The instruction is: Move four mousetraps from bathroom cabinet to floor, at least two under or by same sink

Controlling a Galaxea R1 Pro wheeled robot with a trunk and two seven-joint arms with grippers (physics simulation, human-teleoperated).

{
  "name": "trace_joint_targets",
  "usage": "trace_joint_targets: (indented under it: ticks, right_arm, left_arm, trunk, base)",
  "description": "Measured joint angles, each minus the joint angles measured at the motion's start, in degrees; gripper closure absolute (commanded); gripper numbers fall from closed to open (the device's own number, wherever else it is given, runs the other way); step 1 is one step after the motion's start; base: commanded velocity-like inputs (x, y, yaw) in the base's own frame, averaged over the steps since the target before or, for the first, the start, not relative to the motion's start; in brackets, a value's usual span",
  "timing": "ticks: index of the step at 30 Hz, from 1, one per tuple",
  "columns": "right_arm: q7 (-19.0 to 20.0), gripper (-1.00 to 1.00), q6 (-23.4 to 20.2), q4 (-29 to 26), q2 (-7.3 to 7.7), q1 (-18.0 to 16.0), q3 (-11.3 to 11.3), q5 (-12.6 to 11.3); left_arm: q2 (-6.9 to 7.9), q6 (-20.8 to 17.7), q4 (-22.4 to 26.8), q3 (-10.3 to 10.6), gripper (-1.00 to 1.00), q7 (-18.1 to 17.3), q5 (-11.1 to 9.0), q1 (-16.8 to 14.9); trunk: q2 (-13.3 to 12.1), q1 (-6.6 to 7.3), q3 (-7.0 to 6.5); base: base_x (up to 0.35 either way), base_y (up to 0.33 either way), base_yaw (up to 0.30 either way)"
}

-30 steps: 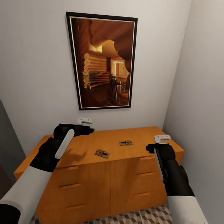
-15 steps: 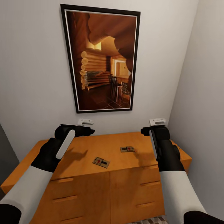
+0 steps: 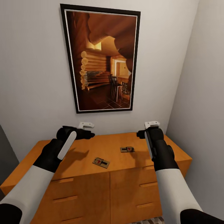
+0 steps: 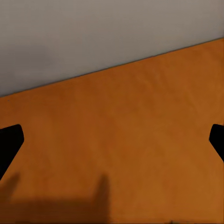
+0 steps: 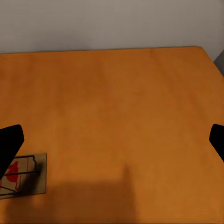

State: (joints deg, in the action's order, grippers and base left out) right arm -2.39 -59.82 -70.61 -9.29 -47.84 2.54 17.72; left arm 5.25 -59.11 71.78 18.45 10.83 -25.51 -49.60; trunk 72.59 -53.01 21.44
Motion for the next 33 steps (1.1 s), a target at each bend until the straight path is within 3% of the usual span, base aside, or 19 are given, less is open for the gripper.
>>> trace_joint_targets:
  ticks: [18, 33]
  right_arm:
    - [0.1, -1.00, 0.0, -0.6, 0.24, 0.0, 0.1, -0.1]
    - [0.1, -1.00, 0.0, -1.9, 0.71, 0.0, 0.1, 0.0]
  left_arm:
    - [-0.35, -0.2, -2.9, 0.1, -1.00, -0.1, -0.2, 0.0]
    - [-3.57, -0.2, -3.3, 0.3, -1.00, 0.0, 0.3, 0.0]
  trunk:
    - [0.0, 0.00, 0.00]
    - [0.0, 0.00, -0.12]
  base:
    - [0.000, 0.000, 0.000]
    - [0.000, 0.000, -0.069]
